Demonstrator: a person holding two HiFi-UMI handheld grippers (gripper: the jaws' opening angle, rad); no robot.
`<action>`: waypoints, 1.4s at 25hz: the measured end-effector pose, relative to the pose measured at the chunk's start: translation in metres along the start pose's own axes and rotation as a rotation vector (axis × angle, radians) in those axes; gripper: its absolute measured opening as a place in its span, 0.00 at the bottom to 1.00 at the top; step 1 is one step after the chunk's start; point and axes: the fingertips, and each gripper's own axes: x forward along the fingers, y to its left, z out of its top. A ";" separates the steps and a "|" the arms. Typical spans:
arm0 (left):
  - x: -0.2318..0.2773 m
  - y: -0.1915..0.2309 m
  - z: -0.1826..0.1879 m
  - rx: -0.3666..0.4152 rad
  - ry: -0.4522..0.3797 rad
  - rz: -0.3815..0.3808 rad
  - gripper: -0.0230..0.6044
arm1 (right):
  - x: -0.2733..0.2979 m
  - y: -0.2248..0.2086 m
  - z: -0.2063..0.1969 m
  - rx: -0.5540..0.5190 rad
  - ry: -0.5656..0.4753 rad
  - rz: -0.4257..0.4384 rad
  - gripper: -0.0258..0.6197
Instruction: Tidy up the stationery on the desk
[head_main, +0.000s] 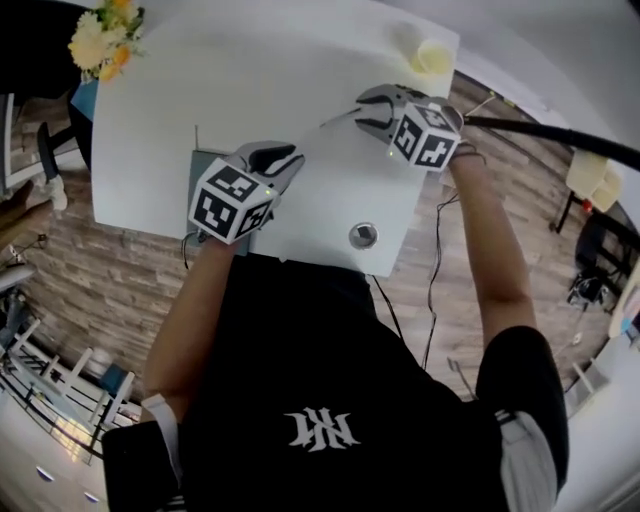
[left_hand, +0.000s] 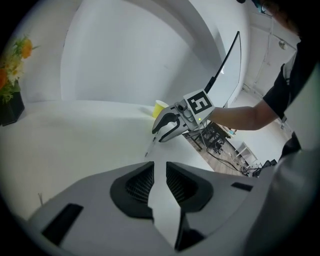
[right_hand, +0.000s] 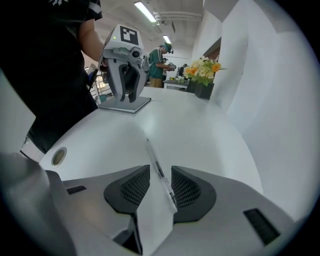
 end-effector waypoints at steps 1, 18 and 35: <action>0.001 0.001 -0.001 -0.005 0.002 0.004 0.16 | 0.002 -0.001 -0.004 -0.017 0.013 0.012 0.28; 0.007 -0.005 -0.005 -0.034 0.017 0.009 0.06 | 0.007 0.004 -0.008 -0.049 -0.022 0.107 0.16; -0.068 0.010 -0.025 0.024 -0.050 -0.023 0.04 | -0.053 0.016 0.096 0.152 -0.230 -0.119 0.16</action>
